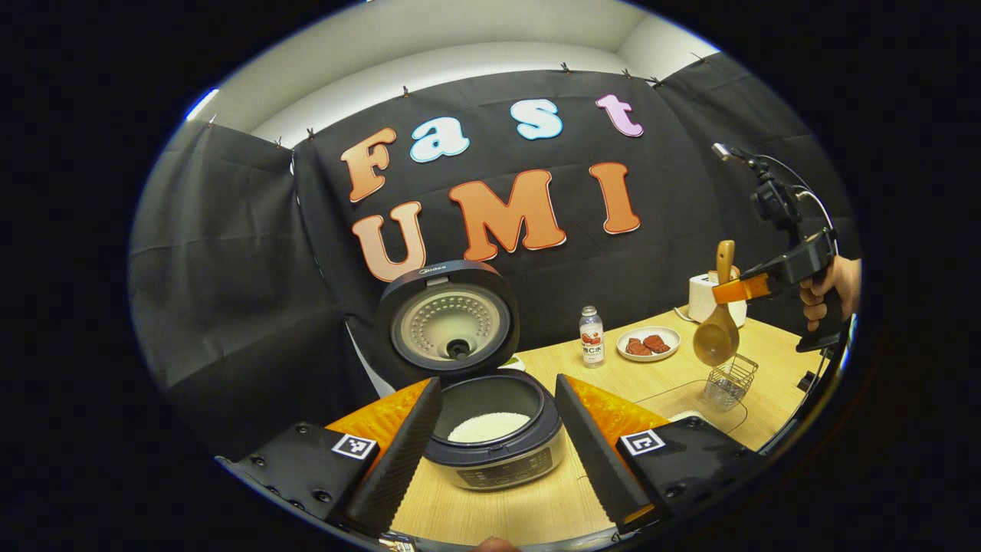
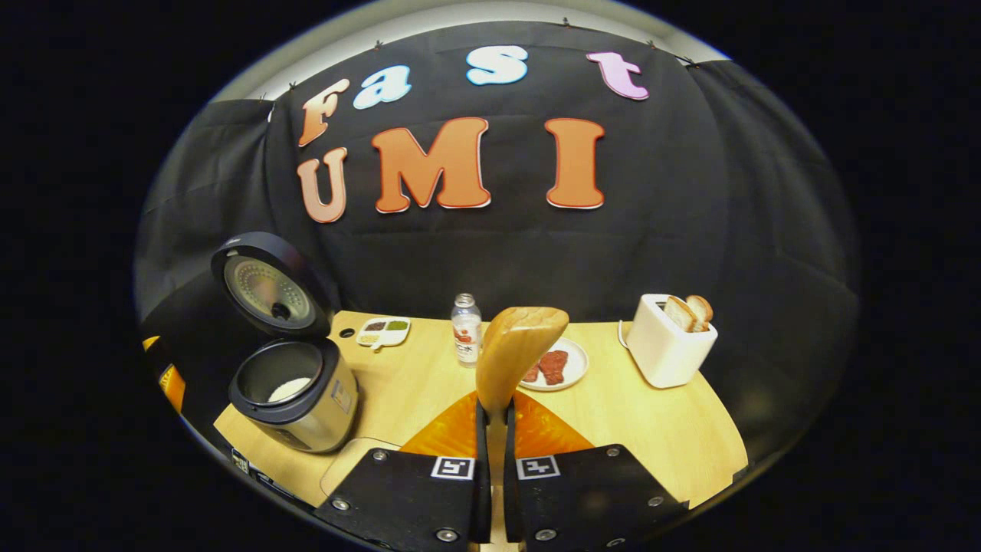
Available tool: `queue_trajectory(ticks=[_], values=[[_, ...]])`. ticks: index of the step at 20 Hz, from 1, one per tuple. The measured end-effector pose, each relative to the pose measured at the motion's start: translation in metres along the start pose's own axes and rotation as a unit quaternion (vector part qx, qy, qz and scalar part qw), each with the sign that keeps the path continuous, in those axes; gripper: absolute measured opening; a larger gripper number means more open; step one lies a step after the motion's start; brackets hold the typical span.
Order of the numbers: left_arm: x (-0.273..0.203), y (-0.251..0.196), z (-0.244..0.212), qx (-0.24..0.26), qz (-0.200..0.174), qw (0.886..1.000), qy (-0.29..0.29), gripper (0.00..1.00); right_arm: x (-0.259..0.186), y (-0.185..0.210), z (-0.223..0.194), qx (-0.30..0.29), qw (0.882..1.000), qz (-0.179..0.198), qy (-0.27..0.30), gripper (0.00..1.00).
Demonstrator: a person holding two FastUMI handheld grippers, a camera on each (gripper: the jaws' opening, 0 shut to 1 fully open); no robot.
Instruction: Close the left gripper, press the button to open the rice cooker; take a wooden spoon from the chopstick holder with the right hand, scoop a spoonful of rice and pour it into the rice cooker, then put the wooden spoon back into the chopstick holder.
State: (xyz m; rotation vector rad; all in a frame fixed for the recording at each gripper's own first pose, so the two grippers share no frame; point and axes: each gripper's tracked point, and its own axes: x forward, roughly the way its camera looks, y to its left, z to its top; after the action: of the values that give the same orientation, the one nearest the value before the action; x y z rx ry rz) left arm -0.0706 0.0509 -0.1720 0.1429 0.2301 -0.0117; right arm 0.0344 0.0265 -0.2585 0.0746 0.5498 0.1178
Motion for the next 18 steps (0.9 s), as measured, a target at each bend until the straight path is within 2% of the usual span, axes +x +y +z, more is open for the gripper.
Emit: queue_trajectory(ticks=[6, 7, 8, 11, 12, 13, 18], values=[[0.002, 0.002, 0.001, -0.009, 0.024, 1.0, 0.011, 1.0, 0.008, -0.061, -0.043, 0.017, 0.998, -0.049, 0.028, 0.06], [0.002, 0.003, 0.001, -0.009, 0.029, 0.999, 0.012, 0.93, 0.011, -0.066, -0.048, 0.027, 0.998, -0.053, 0.032, 0.06], [0.002, 0.004, 0.002, -0.01, 0.032, 0.999, 0.013, 1.0, 0.015, -0.071, -0.056, 0.041, 0.997, -0.057, 0.038, 0.06], [0.003, 0.006, 0.007, -0.008, 0.041, 0.999, 0.011, 1.0, 0.028, -0.076, -0.076, 0.056, 0.995, -0.065, 0.059, 0.06], [0.003, 0.005, 0.01, -0.01, 0.041, 0.999, 0.011, 0.93, 0.031, -0.077, -0.082, 0.061, 0.994, -0.066, 0.065, 0.06], [0.004, 0.005, 0.011, -0.013, 0.041, 0.999, 0.008, 1.0, 0.034, -0.076, -0.091, 0.066, 0.993, -0.067, 0.075, 0.06], [0.006, 0.011, 0.012, -0.023, 0.043, 0.999, 0.004, 1.0, 0.041, -0.082, -0.116, 0.107, 0.986, -0.086, 0.099, 0.06]])
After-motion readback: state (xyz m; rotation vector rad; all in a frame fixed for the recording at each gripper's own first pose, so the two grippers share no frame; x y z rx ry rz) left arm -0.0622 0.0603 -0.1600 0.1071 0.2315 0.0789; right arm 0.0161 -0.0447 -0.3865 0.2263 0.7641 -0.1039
